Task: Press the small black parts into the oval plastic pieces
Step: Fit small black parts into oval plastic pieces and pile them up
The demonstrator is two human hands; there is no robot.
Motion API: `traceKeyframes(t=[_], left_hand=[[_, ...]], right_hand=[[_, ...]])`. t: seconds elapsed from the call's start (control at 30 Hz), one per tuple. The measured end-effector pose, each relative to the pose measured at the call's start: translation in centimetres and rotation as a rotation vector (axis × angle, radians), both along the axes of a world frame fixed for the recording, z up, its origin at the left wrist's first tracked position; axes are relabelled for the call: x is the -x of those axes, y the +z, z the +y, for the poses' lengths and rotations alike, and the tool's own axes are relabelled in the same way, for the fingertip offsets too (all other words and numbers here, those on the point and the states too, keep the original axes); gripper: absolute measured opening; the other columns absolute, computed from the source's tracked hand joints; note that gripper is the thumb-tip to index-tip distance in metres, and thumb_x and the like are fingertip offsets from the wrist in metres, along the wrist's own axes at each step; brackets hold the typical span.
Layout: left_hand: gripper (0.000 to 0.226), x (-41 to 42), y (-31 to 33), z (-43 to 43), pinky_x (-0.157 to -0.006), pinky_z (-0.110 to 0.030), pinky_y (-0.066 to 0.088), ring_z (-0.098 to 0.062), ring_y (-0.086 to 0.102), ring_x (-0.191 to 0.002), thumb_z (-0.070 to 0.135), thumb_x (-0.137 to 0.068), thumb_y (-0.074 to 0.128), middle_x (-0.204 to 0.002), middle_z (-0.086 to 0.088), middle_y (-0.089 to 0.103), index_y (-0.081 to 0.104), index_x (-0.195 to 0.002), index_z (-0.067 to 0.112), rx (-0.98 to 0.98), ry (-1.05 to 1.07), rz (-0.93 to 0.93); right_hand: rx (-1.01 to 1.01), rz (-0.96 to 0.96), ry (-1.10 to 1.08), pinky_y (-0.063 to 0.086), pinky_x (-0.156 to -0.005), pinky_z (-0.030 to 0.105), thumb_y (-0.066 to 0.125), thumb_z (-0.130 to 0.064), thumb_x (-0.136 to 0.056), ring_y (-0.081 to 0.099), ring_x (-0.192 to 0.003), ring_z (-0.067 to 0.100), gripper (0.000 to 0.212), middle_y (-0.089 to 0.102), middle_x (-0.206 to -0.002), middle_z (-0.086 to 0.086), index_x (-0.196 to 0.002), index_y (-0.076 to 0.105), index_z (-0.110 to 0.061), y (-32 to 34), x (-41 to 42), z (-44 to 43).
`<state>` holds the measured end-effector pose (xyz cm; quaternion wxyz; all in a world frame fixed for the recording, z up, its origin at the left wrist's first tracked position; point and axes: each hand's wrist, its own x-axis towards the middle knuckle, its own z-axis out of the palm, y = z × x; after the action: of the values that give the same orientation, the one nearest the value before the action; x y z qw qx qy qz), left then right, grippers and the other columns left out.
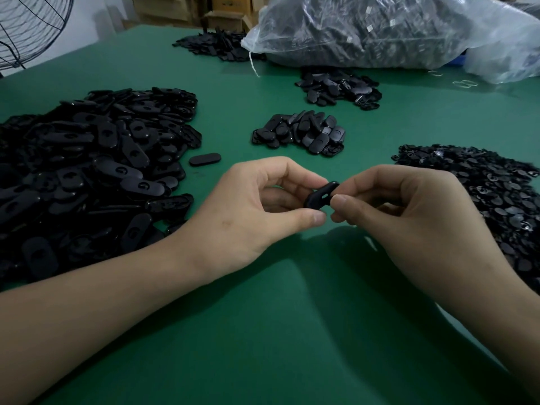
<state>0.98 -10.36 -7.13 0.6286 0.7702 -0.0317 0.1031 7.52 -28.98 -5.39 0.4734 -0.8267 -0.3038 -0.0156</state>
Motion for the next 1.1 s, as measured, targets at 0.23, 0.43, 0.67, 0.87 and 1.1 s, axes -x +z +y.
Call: traceKeyframes(t=[0.23,0.43,0.67,0.87,1.1], left_hand=[[0.028,0.1,-0.2,-0.2,-0.084,-0.020,0.057,-0.017,0.077,-0.091,-0.002,-0.081,0.081,-0.100,-0.005,0.079,0.073,-0.104,0.012,0.055,0.004,0.013],[0.028,0.2,-0.1,-0.2,-0.084,-0.020,0.057,-0.016,0.077,-0.092,0.002,-0.082,0.081,-0.098,-0.002,0.080,0.075,-0.106,0.015,0.068,0.007,0.038],[0.022,0.3,0.3,-0.5,-0.079,-0.026,0.062,-0.017,0.078,-0.091,0.012,-0.083,0.076,-0.094,-0.005,0.080,0.077,-0.104,0.013,0.200,0.005,0.060],[0.028,0.3,0.6,-0.1,-0.076,-0.023,0.059,-0.023,0.077,-0.097,0.016,-0.081,0.073,-0.103,-0.009,0.079,0.078,-0.108,0.009,0.382,-0.071,0.103],[0.022,0.0,0.4,0.1,-0.071,-0.020,0.058,-0.020,0.077,-0.096,0.019,-0.077,0.075,-0.101,-0.008,0.080,0.081,-0.098,0.013,0.442,-0.030,0.102]], right_hand=[[0.028,-0.085,-0.009,0.051,-0.066,0.024,0.073,-0.037,-0.079,0.068,-0.068,0.001,0.005,0.073,-0.071,-0.020,-0.075,0.073,-0.033,0.1,0.3,0.1],[0.071,-0.171,-0.027,0.044,-0.063,0.013,0.073,-0.037,-0.079,0.067,-0.072,-0.004,0.005,0.070,-0.070,-0.026,-0.074,0.072,-0.036,0.2,0.5,0.1],[0.013,-0.265,-0.050,0.044,-0.067,0.013,0.076,-0.032,-0.082,0.066,-0.075,0.006,0.004,0.069,-0.070,-0.017,-0.079,0.074,-0.035,0.2,0.8,-0.3],[0.047,-0.506,-0.075,0.051,-0.075,0.040,0.075,-0.026,-0.090,0.063,-0.074,0.013,0.004,0.067,-0.077,-0.013,-0.088,0.077,-0.024,0.2,1.0,-0.2],[0.054,-0.498,-0.003,0.049,-0.073,0.037,0.066,-0.025,-0.092,0.061,-0.075,0.016,0.017,0.068,-0.082,-0.017,-0.104,0.078,-0.028,0.0,0.9,-0.1]])
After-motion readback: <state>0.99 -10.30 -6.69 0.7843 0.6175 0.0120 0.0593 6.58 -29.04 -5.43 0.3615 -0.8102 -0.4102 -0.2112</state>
